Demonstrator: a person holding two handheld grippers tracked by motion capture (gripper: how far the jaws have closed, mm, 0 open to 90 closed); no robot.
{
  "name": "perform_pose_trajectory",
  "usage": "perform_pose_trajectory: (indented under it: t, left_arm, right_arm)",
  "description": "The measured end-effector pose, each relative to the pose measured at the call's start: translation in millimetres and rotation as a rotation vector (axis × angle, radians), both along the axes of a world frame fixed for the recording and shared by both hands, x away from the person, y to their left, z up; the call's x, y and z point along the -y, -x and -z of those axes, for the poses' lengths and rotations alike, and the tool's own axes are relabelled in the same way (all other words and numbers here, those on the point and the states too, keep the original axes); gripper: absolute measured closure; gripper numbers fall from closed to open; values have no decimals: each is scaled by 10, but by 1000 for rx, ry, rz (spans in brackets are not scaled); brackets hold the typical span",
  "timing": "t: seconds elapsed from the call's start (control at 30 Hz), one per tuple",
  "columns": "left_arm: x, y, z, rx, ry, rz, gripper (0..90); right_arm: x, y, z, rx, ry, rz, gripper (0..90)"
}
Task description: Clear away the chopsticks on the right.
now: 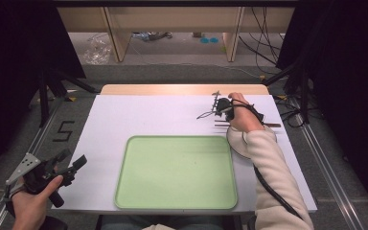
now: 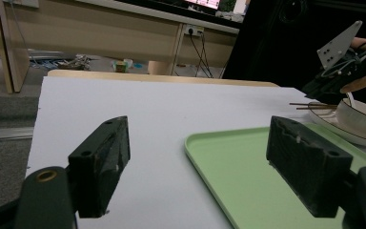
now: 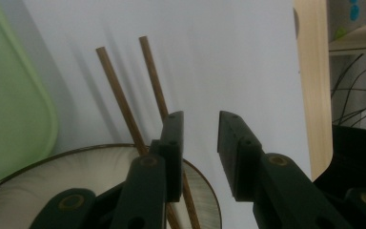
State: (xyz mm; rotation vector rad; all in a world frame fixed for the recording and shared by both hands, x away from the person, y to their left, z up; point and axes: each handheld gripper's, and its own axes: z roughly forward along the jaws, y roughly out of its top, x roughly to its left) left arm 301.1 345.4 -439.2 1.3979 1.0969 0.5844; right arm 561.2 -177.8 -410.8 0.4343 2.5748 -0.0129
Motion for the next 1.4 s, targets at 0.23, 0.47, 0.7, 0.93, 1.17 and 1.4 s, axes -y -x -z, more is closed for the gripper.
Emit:
perform_pose_trajectory:
  t: [0.23, 0.47, 0.7, 0.93, 1.17, 1.4]
  left_arm:
    - [4, 6, 0, -7, 4, -7, 226]
    - [5, 12, -7, -22, 2, -16, 227]
    - [8, 7, -2, -13, 8, -12, 228]
    - [3, 10, -4, -21, 1, -12, 229]
    - [0, 8, -3, -19, 2, -12, 230]
    - [4, 11, -4, -21, 5, -15, 230]
  right_arm:
    - [-76, 2, 93, -63, 37, -45, 719]
    - [-112, -20, 152, -80, 66, -57, 718]
    - [-123, -55, 190, -91, 76, -74, 730]
    - [-114, -106, 227, -103, 79, -90, 761]
    - [-122, -99, 251, -122, 87, -93, 859]
    - [-135, -83, 215, -84, 90, -129, 878]
